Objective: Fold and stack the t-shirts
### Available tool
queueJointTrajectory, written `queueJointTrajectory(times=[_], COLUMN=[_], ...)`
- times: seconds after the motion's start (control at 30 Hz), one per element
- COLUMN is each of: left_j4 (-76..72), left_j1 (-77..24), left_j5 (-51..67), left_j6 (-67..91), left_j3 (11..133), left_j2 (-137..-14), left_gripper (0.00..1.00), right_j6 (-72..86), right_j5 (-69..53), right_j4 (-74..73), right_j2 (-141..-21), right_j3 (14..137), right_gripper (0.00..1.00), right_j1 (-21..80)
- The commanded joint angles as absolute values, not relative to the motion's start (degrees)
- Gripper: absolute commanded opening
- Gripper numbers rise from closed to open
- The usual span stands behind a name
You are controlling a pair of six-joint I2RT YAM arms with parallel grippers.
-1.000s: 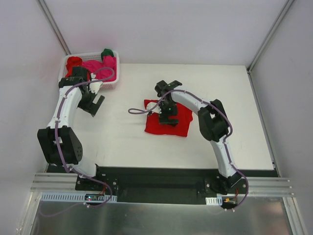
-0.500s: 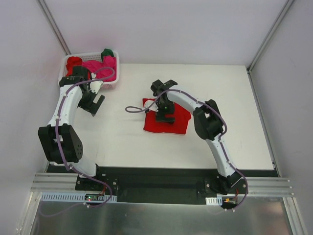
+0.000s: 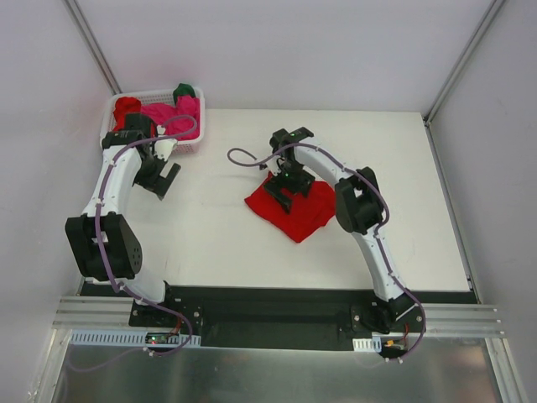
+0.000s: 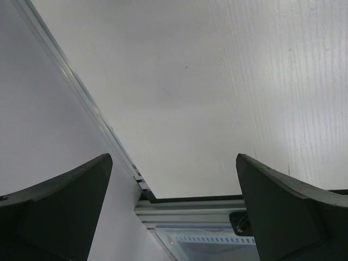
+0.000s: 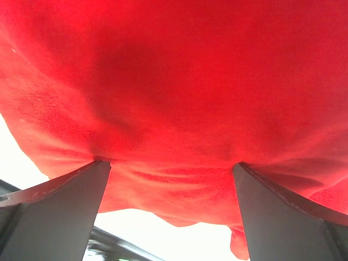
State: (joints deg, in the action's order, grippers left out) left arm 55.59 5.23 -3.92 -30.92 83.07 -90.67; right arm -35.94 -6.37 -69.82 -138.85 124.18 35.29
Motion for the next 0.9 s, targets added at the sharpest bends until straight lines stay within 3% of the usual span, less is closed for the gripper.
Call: queueJointTrajectory(times=[0.0,0.27,0.63,0.87], left_j4=[56.9,57.7,58.2,58.2], left_j1=[5.1,5.1,5.1,5.1], left_j5=[-4.7,-6.8,-8.7,-8.6], left_j6=[-31.7,-31.7,-32.2,-32.7], left_j3=[81.7,79.0,77.7,78.0], left_j2=[-88.0,-85.3,-84.1,-84.1], left_gripper=[0.99,0.99,0.99,0.99], right_j6=[-21.5,-5.9,-41.1,-68.8], right_j5=[-16.5,-29.1,-6.4,-7.7], right_j4=[-71.8,-72.2,-75.5,-76.3], right_j2=[-137.6,-140.7,-126.3,-116.2], right_j3=[125.9,130.5,126.8,122.7], right_gripper=[1.0,1.0,1.0,1.0], right_j1=[32.6,28.9,33.7,32.8])
